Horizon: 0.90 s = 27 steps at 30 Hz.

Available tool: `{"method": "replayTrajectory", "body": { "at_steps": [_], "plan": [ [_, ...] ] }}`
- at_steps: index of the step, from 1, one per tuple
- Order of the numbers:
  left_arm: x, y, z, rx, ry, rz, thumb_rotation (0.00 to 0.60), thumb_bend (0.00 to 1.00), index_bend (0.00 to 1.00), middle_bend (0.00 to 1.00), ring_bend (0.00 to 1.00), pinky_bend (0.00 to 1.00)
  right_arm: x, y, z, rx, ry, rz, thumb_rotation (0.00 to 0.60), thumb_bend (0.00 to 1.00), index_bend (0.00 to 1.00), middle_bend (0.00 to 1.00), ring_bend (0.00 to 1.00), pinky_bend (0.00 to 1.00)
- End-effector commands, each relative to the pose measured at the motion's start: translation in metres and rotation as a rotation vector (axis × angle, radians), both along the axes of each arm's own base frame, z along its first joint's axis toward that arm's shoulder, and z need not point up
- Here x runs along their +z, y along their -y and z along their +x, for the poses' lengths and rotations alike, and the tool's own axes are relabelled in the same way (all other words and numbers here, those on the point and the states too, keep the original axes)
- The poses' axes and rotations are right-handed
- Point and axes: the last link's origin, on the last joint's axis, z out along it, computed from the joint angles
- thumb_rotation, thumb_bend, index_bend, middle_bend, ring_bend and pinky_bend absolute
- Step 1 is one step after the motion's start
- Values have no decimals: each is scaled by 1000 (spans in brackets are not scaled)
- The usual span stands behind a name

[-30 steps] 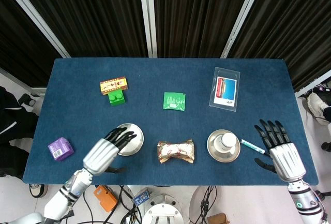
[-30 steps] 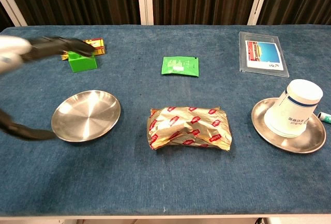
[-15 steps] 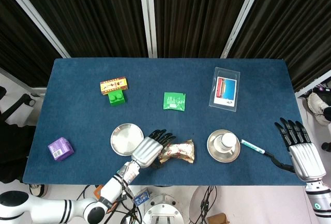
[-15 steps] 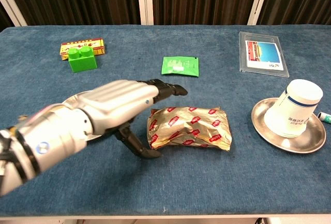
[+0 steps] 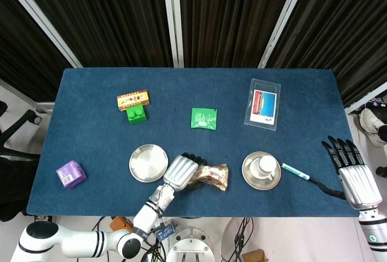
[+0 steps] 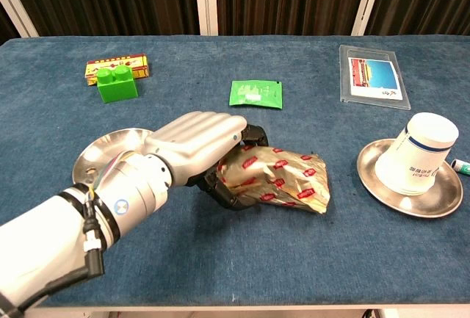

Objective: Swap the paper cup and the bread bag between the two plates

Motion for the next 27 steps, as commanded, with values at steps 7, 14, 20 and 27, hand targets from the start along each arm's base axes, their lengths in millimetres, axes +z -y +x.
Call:
{"method": "replayTrajectory", "body": {
  "at_steps": [7,14,20,27],
  "plan": [
    [7,4,4,-42,60,74,600,351,594,604,506,445,0,-1,-1,-4,-2,-3,598,216,0,0,0,43],
    [63,4,-14,-84,82,179,600,360,605,613,510,445,-2,-2,-2,-19,-10,6,597,216,0,0,0,46],
    [122,-9,-55,0,-30,262,600,349,604,613,508,445,-6,-4,1,-12,-14,12,598,216,0,0,0,47],
    [125,-15,-94,60,-139,254,600,335,604,609,496,445,-13,-2,4,-13,-23,24,598,216,0,0,0,46]
  ]
}}
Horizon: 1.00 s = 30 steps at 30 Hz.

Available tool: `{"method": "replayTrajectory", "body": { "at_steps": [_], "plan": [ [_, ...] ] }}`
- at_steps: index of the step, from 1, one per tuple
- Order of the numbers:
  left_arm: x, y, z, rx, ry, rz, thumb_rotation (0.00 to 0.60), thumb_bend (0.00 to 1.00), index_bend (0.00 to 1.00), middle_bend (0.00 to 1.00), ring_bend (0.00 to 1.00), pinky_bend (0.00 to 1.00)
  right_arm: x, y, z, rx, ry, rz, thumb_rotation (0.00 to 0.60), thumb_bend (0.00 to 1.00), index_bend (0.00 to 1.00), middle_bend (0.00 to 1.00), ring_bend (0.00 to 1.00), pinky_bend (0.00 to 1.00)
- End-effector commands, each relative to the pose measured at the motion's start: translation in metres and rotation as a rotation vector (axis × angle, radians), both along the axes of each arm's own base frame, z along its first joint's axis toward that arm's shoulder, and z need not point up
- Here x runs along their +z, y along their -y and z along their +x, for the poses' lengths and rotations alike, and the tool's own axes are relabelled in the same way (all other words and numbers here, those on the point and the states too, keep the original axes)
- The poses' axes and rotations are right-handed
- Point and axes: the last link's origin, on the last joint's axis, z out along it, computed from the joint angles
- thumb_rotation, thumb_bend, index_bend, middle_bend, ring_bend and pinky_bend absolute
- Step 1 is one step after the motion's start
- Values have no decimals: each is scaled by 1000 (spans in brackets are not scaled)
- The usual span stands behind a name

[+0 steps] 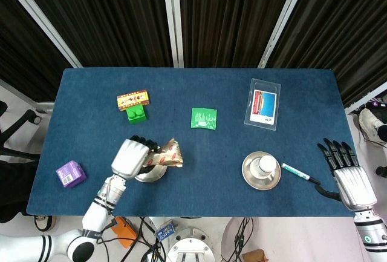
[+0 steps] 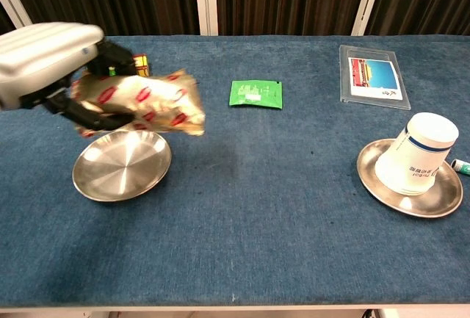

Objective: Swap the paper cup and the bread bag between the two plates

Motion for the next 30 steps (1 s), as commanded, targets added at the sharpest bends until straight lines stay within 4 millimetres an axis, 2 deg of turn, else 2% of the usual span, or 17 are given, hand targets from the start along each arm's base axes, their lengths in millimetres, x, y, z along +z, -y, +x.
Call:
{"method": "replayTrajectory", "body": {
  "at_steps": [1,7,9,12,14,17,21,26,30],
  "plan": [
    [-6,-1,-15,15,-52,-3,600,333,604,607,494,444,-2,1,1,1,-2,6,598,216,0,0,0,46],
    [-14,-4,-30,47,-76,-27,600,321,589,575,479,432,-2,4,-1,-11,0,13,598,217,0,0,0,48],
    [-16,-3,-35,65,-82,-57,600,279,526,525,452,419,-1,4,-1,-10,0,12,598,216,0,0,0,48],
    [-16,-5,-40,79,-103,-81,600,203,379,399,371,389,-1,4,-1,-6,-1,15,598,216,0,0,0,48],
    [-16,-6,-42,81,-123,-91,600,174,291,301,294,372,-1,3,0,-3,1,19,598,216,0,0,0,48],
    [-14,-5,-44,90,-136,-101,600,122,194,206,194,322,-1,2,0,-1,5,18,598,216,0,0,0,48],
    [-8,-4,-44,89,-162,-94,600,56,100,145,124,286,-1,1,0,3,7,19,598,216,0,0,0,48],
    [13,7,-42,102,-194,-117,600,32,34,82,72,248,0,0,0,4,3,15,598,216,0,0,0,50],
    [48,25,-41,66,-198,-57,600,30,15,57,46,210,0,-5,1,11,-9,0,598,216,0,0,0,50]
  ]
}}
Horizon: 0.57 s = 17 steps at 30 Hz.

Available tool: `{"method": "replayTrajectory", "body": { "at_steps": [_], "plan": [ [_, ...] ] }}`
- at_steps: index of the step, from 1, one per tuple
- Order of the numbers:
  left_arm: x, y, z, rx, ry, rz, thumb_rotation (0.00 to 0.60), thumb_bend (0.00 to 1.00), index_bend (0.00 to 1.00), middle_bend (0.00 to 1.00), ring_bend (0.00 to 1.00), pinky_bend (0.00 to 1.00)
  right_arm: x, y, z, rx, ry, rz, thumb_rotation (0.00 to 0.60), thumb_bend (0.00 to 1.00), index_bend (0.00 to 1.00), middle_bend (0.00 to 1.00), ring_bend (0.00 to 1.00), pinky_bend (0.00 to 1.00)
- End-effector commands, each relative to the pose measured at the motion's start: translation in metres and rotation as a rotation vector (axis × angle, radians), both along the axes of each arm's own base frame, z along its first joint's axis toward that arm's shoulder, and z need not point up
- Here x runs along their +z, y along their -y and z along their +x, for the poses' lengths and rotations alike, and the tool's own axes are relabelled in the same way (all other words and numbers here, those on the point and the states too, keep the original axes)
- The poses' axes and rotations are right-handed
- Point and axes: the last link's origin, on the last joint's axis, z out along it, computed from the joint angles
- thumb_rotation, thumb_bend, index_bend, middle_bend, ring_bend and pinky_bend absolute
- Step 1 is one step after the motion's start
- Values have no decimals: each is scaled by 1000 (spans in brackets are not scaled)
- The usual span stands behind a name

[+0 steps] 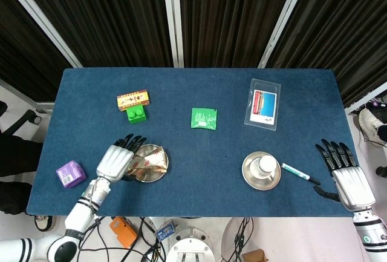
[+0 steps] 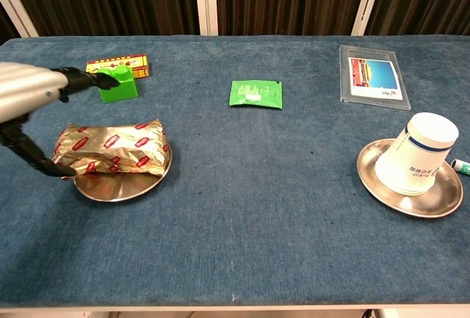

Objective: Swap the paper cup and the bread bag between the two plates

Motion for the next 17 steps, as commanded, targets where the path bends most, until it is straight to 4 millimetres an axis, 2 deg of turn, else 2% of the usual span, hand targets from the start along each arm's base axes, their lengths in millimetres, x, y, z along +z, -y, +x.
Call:
{"method": "replayTrajectory", "body": {
  "at_steps": [1,3,5,8,10,13,17],
  "plan": [
    [41,24,-4,-46,-18,75,600,30,15,55,42,198,1,-6,0,6,-14,-17,597,216,0,0,0,49],
    [62,39,-16,-66,-29,135,600,34,15,46,24,165,1,-11,0,2,-32,-30,597,216,0,0,0,30],
    [84,60,-40,-55,-48,214,600,47,15,41,3,127,1,-18,-2,-15,-59,-36,598,216,0,0,0,6],
    [104,89,-82,35,-26,327,600,64,15,30,0,105,1,-28,-6,-47,-80,-45,598,216,0,0,0,0],
    [109,105,-110,106,27,398,600,70,14,19,0,105,0,-33,-10,-79,-93,-62,599,216,0,0,0,0],
    [106,115,-136,161,114,439,600,77,14,12,0,101,-2,-35,-8,-83,-90,-78,598,216,0,0,0,0],
    [108,117,-140,117,117,405,600,80,14,9,0,100,-4,-33,-6,-70,-86,-85,598,216,0,0,0,0]
  ]
}}
